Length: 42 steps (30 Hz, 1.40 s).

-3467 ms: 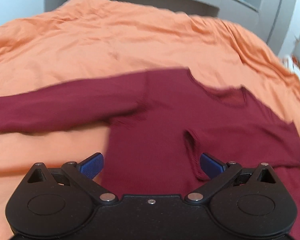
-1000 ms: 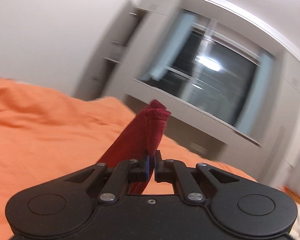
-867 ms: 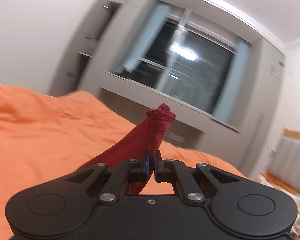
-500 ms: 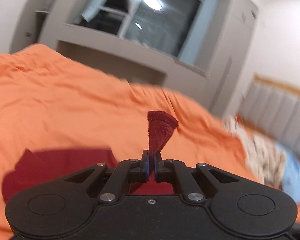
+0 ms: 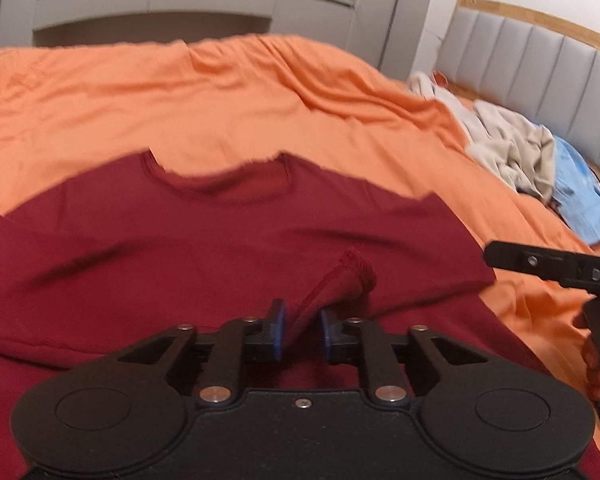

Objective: Fold small clothes
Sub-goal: 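Lower the sleeve onto the shirt body and open the left gripper, then move the right gripper to the hem of the shirt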

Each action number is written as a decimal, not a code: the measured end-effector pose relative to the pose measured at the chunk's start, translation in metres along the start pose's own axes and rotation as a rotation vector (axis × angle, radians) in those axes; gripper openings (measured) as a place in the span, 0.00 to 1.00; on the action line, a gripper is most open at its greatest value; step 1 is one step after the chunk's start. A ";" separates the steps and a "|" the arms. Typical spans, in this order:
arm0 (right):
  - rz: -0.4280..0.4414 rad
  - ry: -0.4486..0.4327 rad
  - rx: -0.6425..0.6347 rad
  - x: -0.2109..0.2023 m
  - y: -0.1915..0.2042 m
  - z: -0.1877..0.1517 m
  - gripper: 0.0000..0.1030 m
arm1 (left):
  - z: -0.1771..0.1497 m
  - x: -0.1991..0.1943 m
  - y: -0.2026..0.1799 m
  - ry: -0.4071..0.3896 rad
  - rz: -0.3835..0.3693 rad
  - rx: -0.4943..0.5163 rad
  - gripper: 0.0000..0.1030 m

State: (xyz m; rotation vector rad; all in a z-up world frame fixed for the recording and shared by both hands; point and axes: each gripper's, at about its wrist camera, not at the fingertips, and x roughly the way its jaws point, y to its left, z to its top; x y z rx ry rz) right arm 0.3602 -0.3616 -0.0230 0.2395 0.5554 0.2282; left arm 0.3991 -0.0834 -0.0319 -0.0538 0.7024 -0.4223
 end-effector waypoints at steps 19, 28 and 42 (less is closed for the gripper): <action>0.097 -0.087 -0.296 0.017 0.077 0.017 1.00 | 0.031 -0.090 0.174 -0.175 0.287 -0.269 0.99; 0.128 0.033 -0.347 0.058 0.099 0.007 1.00 | 0.013 -0.066 0.260 -0.148 0.152 -0.525 0.85; 0.073 0.133 -0.363 0.078 0.093 -0.015 1.00 | 0.007 -0.050 0.257 0.067 0.221 -0.534 0.24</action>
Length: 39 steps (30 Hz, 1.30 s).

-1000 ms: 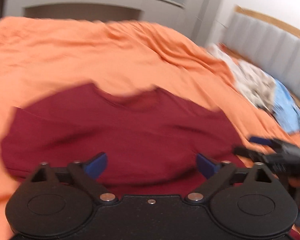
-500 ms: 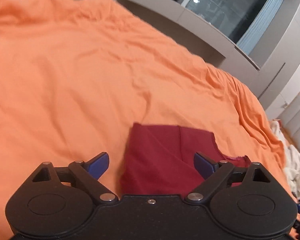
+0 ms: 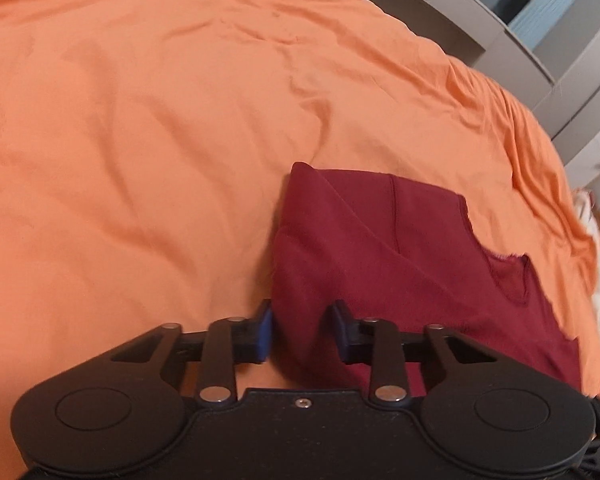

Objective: Fold small clothes
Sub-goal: 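Move the right gripper to the hem of the shirt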

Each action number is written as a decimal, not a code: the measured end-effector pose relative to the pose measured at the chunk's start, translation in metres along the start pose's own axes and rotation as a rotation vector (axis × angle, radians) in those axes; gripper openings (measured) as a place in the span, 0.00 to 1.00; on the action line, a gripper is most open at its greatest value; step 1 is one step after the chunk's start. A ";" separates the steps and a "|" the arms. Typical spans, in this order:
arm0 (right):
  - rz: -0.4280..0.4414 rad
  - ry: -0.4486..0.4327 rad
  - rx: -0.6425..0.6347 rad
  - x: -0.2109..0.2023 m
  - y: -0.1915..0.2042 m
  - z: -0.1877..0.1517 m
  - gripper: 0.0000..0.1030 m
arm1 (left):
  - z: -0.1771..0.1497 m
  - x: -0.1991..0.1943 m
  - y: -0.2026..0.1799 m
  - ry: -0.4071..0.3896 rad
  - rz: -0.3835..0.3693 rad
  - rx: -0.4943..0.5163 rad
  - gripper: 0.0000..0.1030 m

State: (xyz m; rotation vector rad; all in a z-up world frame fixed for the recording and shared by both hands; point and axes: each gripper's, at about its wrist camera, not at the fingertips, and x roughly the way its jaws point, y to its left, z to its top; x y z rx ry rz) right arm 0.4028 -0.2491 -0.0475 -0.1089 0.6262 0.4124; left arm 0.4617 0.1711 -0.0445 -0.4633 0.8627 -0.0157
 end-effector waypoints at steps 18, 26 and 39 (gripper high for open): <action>-0.027 -0.043 -0.034 -0.044 0.005 -0.003 1.00 | -0.016 -0.038 -0.026 -0.051 0.132 0.077 0.66; -0.047 -0.013 -0.093 -0.104 0.018 -0.024 1.00 | -0.048 -0.092 -0.045 -0.108 0.065 0.112 0.85; -0.075 0.144 -0.227 -0.203 0.046 -0.100 1.00 | -0.168 -0.161 -0.082 -0.124 0.083 0.498 0.98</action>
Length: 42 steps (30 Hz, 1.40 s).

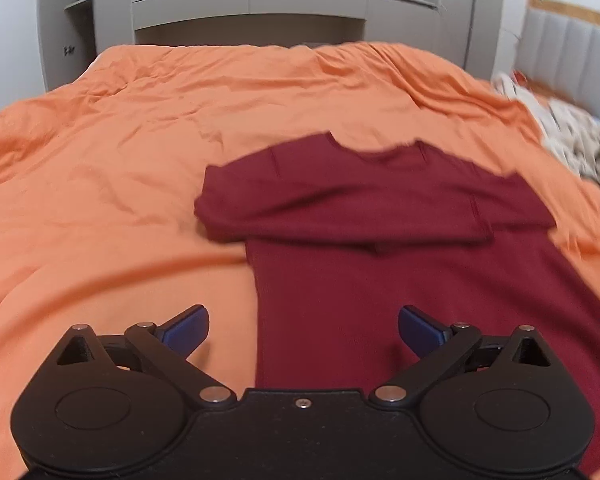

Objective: Fold small clothes
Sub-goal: 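Move the right gripper to the hem of the shirt, then close the right gripper on the shirt hem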

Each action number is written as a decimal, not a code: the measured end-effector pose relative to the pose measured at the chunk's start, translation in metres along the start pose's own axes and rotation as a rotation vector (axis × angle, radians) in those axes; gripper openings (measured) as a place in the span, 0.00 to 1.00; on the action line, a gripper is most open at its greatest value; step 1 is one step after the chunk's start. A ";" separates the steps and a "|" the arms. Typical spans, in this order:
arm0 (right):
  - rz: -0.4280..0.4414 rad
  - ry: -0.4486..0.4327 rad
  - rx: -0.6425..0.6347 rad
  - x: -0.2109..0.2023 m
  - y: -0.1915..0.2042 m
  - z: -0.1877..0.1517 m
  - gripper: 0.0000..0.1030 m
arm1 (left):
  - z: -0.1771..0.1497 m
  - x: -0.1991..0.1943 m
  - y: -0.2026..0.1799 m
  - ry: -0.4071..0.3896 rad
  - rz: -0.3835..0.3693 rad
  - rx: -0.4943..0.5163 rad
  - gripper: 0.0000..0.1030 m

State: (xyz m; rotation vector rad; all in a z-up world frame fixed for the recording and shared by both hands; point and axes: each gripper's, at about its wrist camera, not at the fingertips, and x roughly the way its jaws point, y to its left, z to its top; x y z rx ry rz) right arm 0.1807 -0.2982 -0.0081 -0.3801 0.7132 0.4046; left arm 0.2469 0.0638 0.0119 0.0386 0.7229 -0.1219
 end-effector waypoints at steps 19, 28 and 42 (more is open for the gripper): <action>-0.035 -0.224 -0.128 -0.077 0.061 -0.028 0.88 | -0.070 -0.068 0.020 -0.096 0.008 -0.027 0.99; 0.060 -0.243 -0.230 -0.052 0.102 -0.013 0.54 | -0.086 -0.089 0.025 -0.151 -0.111 -0.100 0.99; 0.143 -0.298 -0.307 -0.020 0.158 0.016 0.03 | -0.093 -0.091 0.040 -0.175 -0.119 -0.198 0.99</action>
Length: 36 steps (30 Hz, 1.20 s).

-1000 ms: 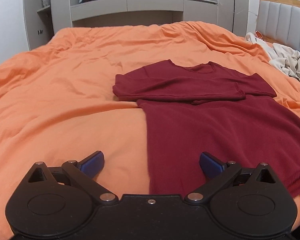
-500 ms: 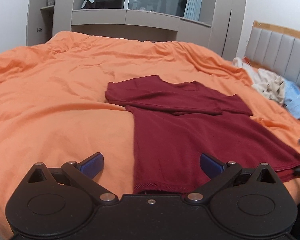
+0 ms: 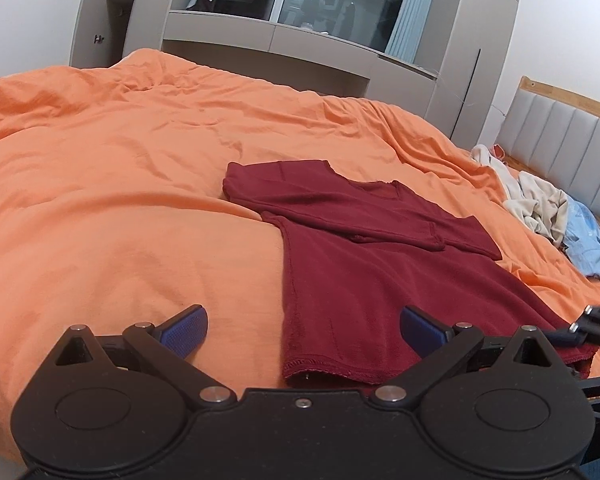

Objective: Fold small clothes
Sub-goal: 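Close the right gripper on the shirt hem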

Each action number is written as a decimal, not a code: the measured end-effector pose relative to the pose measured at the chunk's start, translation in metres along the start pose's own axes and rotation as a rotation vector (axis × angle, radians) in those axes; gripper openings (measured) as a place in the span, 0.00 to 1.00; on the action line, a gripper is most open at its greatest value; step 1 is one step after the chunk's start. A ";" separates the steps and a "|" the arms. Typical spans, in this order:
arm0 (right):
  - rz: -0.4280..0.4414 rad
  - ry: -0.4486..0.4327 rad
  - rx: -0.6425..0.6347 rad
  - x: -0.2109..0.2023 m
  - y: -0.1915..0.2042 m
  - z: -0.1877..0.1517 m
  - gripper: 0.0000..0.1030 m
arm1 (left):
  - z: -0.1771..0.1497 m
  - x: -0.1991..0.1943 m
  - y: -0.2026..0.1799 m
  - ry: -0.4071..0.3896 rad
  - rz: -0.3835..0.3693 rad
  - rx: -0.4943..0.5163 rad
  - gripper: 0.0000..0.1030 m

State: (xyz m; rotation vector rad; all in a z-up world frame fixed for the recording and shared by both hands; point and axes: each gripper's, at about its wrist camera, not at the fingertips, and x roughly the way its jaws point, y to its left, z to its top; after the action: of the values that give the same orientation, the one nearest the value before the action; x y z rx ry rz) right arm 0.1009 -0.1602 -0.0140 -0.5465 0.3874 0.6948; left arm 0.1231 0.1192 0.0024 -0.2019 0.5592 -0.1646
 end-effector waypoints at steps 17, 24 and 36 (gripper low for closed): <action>0.047 -0.032 0.036 -0.016 0.014 -0.004 0.36 | 0.000 -0.002 0.008 -0.024 0.009 -0.058 0.99; -0.157 0.016 0.221 -0.072 -0.026 -0.038 0.48 | 0.000 0.001 0.004 -0.017 -0.027 -0.057 0.97; -0.262 0.115 0.384 -0.096 -0.056 -0.074 0.05 | -0.003 0.019 -0.009 0.052 -0.053 -0.065 0.15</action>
State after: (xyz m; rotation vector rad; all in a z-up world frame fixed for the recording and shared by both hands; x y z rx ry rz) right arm 0.0603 -0.2871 -0.0048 -0.2652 0.5317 0.3243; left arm 0.1361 0.1060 -0.0076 -0.2763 0.6118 -0.2033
